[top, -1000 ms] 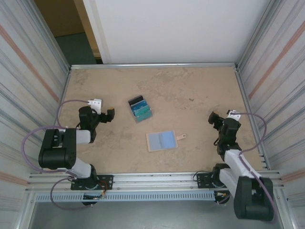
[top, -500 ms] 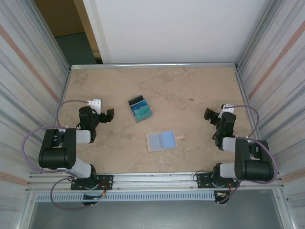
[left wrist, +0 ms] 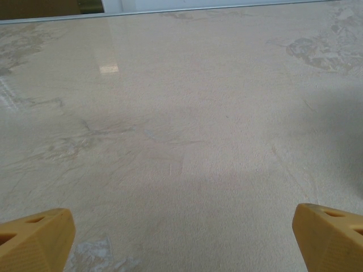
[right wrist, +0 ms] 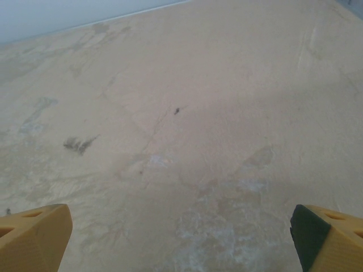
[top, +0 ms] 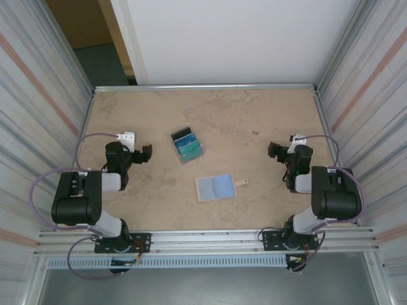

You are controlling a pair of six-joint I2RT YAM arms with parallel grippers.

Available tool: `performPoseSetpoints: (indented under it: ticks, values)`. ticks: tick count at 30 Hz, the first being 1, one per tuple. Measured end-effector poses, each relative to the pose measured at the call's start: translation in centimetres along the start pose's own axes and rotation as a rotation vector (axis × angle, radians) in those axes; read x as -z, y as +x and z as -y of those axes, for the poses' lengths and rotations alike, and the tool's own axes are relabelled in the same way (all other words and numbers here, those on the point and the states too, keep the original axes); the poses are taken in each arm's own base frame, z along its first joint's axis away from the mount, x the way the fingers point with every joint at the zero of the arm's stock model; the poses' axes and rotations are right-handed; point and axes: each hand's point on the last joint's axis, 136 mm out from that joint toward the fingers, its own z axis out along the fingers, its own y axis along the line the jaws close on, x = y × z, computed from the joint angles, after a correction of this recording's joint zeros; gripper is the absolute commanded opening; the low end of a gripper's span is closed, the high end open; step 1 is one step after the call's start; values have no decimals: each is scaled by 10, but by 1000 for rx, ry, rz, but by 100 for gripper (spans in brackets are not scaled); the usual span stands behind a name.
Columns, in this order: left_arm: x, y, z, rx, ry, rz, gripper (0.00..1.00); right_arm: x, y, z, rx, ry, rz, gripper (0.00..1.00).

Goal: Take the credit cards out of the card holder

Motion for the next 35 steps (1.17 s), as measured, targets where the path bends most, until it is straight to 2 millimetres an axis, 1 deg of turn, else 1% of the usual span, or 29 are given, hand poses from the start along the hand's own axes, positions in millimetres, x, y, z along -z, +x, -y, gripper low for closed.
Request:
performPoseSetpoints:
  ticks: [4,6,13,35]
  values:
    - [0,0,0,0,0,0,99,-7,-13,-8,31,-30,10,99]
    - [0,0,0,0,0,0,99,-8,-16,-12,45,-41,12,99]
    - [0,0,0,0,0,0,99,-8,-8,-13,47,-50,-19,99]
    - [0,0,0,0,0,0,99,-8,-8,-13,53,-50,-20,99]
